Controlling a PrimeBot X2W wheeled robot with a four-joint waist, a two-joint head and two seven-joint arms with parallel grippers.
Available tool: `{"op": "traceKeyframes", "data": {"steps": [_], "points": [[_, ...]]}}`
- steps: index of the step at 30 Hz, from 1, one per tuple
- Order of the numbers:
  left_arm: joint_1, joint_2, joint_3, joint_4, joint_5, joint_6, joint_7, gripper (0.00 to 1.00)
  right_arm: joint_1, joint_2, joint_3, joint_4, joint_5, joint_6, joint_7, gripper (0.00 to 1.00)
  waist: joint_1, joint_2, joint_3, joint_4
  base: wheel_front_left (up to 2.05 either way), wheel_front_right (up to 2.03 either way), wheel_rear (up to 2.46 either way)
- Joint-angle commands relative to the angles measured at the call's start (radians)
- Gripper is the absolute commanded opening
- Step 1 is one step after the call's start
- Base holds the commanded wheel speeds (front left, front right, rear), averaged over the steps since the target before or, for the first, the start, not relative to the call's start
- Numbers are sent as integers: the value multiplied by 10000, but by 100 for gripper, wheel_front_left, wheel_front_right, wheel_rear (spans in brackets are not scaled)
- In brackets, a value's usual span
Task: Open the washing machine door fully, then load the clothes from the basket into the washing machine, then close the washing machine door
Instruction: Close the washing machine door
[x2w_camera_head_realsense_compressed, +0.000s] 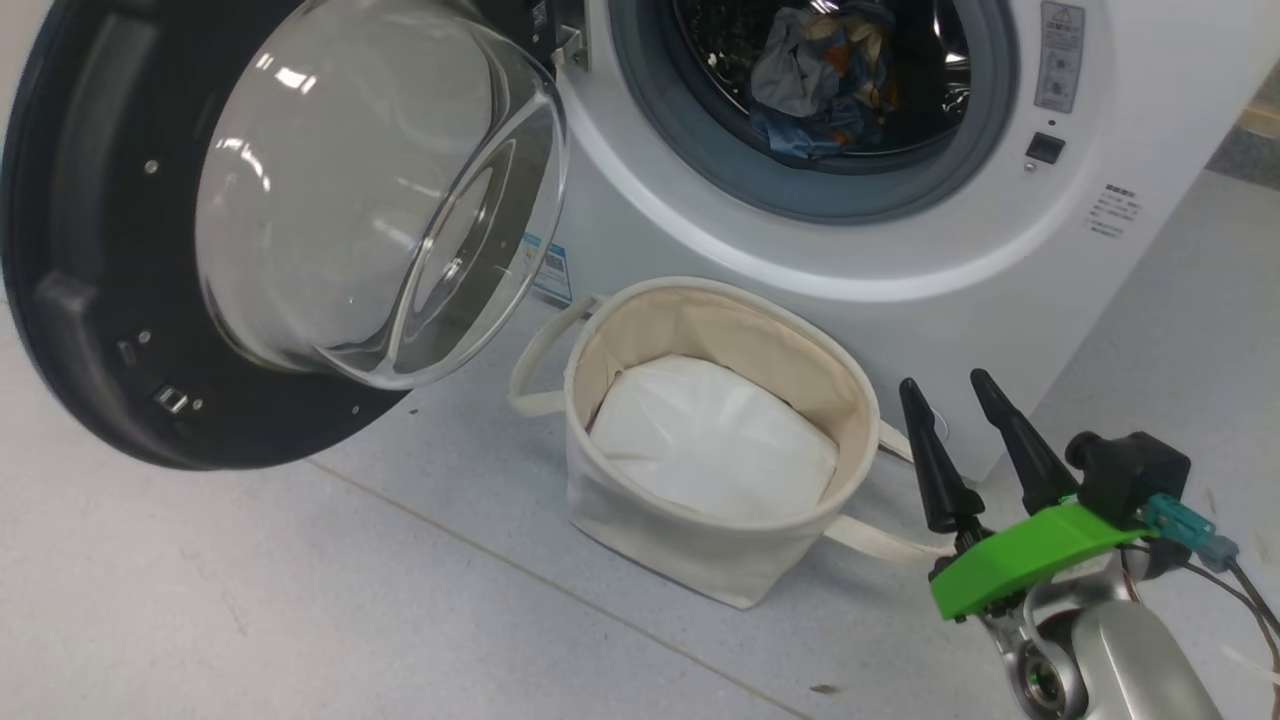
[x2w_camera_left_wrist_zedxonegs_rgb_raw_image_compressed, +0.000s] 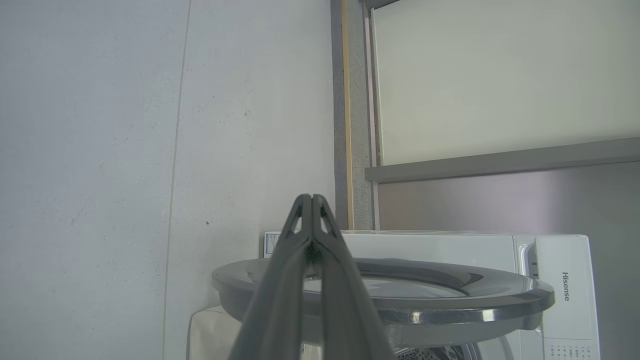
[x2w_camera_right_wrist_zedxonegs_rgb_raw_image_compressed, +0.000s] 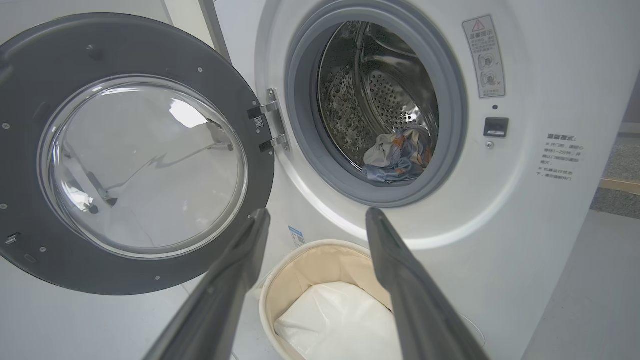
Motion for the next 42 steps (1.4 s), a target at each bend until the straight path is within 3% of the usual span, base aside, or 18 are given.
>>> {"op": "traceKeyframes", "data": {"steps": [1, 14, 22, 42], "points": [[-439, 779, 193, -26, 138, -119, 97, 0, -262, -73, 194, -445, -110, 10, 82, 100, 0, 0, 53, -72, 0, 0, 0], [-2103, 481, -6, 1934, 355, -1259, 100, 0, -517, -409, 172, -1540, -550, 10, 1053, 100, 0, 0, 985, -559, 0, 0, 0], [-2596, 316, 17, 2490, 395, -1553, 143, 0, -666, -423, 77, -1950, -787, 10, 1346, 100, 0, 0, 1551, -806, 0, 0, 0], [-1523, -902, -539, 277, 839, -1588, 1208, 0, -601, -353, 26, -1817, -756, 10, 1248, 100, 0, 0, 1258, -536, 0, 0, 0]]}}
